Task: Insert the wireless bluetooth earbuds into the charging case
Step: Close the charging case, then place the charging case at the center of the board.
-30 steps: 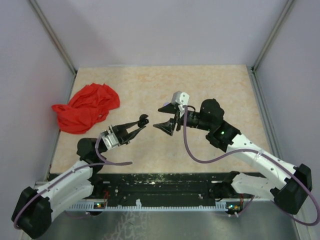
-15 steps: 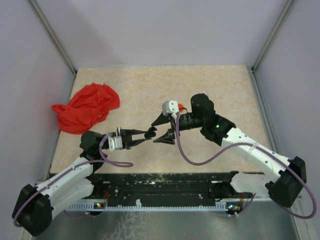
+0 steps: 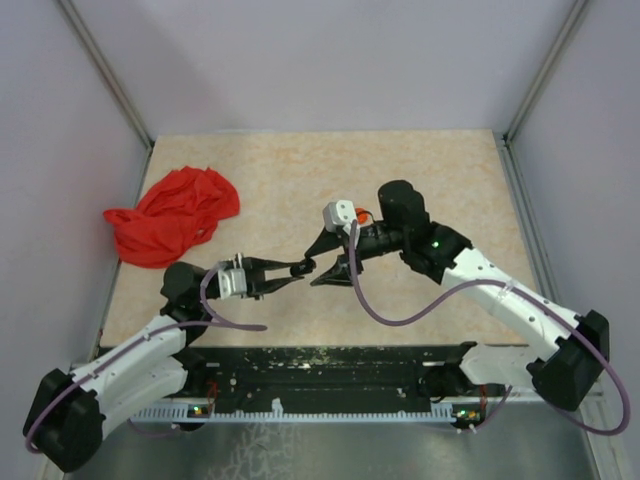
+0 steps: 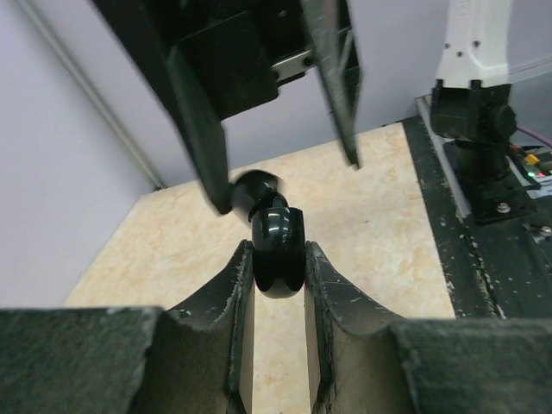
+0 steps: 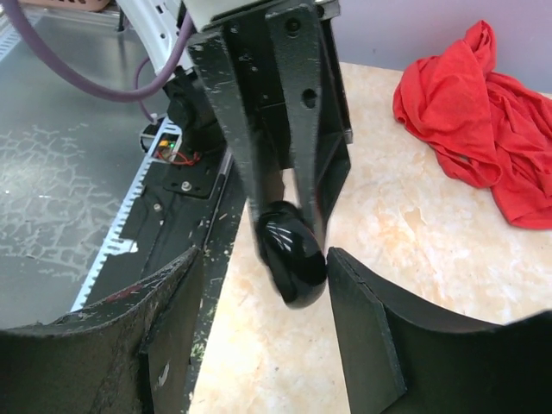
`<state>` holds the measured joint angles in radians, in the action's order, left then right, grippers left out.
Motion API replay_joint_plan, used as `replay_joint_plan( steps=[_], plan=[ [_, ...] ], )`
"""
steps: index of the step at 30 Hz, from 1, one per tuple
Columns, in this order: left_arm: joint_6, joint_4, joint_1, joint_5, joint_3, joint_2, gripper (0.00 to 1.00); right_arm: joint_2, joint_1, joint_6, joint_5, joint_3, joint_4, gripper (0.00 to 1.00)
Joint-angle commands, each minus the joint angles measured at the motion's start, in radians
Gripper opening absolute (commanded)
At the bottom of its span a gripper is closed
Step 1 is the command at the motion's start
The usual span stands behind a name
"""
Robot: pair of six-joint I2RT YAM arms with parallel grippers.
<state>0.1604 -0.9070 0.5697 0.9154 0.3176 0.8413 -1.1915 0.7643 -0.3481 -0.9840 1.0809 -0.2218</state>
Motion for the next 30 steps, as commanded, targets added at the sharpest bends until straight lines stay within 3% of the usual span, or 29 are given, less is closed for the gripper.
replay_joint_plan(
  steps=[1,6,14,23,30],
  plan=[
    [0.010,0.036,-0.005,-0.147,0.038,-0.010,0.00,0.073,0.004,-0.007,-0.038,0.005,-0.024,0.59],
    [0.013,0.048,-0.005,-0.173,0.041,-0.008,0.00,0.077,0.005,0.000,-0.023,-0.011,-0.013,0.58],
    [0.024,0.048,-0.004,-0.009,0.052,0.013,0.00,0.157,0.003,0.043,0.296,-0.120,0.189,0.64],
    [-0.032,0.013,-0.004,-0.013,0.058,0.052,0.00,0.060,0.004,0.028,0.096,-0.108,0.193,0.59],
    [-0.086,-0.034,-0.004,-0.024,0.051,0.066,0.00,0.021,0.003,0.026,0.087,-0.117,0.214,0.52]
  ],
)
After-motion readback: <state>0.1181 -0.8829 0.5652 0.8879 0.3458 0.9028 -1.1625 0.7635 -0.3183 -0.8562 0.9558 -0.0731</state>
